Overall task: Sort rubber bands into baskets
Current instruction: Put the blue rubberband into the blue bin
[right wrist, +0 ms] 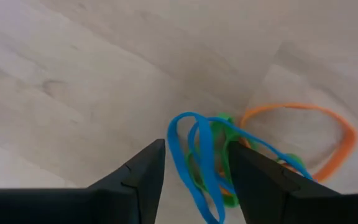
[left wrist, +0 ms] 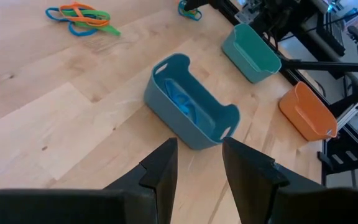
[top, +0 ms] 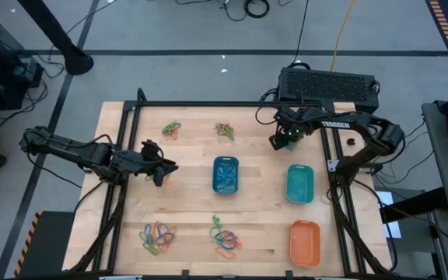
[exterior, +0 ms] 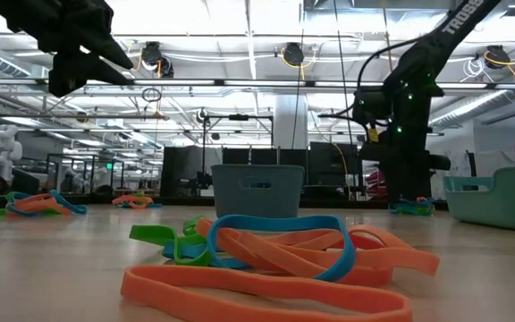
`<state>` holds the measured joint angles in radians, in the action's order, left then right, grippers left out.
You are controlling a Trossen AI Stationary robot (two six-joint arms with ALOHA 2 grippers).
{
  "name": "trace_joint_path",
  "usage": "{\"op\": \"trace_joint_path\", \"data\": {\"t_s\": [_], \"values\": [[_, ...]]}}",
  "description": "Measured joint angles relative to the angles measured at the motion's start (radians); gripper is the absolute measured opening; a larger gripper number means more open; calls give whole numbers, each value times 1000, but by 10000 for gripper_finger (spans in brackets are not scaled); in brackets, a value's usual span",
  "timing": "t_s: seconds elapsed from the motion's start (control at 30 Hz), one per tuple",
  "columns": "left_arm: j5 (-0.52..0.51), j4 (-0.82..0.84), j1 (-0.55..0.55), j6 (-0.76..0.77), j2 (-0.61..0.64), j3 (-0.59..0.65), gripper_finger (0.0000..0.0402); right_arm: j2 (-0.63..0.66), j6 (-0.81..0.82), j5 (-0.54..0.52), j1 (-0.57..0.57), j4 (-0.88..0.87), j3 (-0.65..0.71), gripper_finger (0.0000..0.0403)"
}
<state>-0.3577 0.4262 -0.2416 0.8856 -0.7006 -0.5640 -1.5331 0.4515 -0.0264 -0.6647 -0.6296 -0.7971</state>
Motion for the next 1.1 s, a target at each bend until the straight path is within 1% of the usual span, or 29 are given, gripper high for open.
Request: {"op": "trace_joint_path", "data": {"t_s": [0.17, 0.27, 0.37, 0.47, 0.5, 0.53, 0.67, 0.83, 0.93, 1.0, 1.1], "values": [[0, 0, 0, 1, 0, 0, 135, -20, -14, -2, -1, 12, 0, 163], [0, 1, 0, 3, 0, 0, 135, -20, -22, 2, -2, 14, 0, 139], [0, 1, 0, 3, 0, 0, 135, -20, -28, 10, -2, 10, 0, 96], [0, 2, 0, 3, 0, 0, 135, -20, -46, 53, -3, 13, 0, 32], [-1, 2, 0, 2, 0, 0, 135, -20, -51, 63, -3, 17, -1, 17], [-2, 2, 0, 0, 0, 0, 135, -20, -51, 71, -3, 18, -3, 10], [-12, 2, 1, -2, 0, 0, 135, -9, -45, 85, 0, 16, -39, 4], [-14, 10, 13, -2, 0, 0, 135, 8, -45, 85, 11, -25, -131, 2], [-13, 10, 23, -3, 0, 0, 135, 9, -52, 79, 20, -105, -202, 1], [-3, 10, 26, -8, 0, 0, 135, 9, -58, 48, 26, -168, -240, 1], [9, 10, 26, -10, 0, 0, 135, 10, -44, -9, 26, -275, -257, 1]]}}
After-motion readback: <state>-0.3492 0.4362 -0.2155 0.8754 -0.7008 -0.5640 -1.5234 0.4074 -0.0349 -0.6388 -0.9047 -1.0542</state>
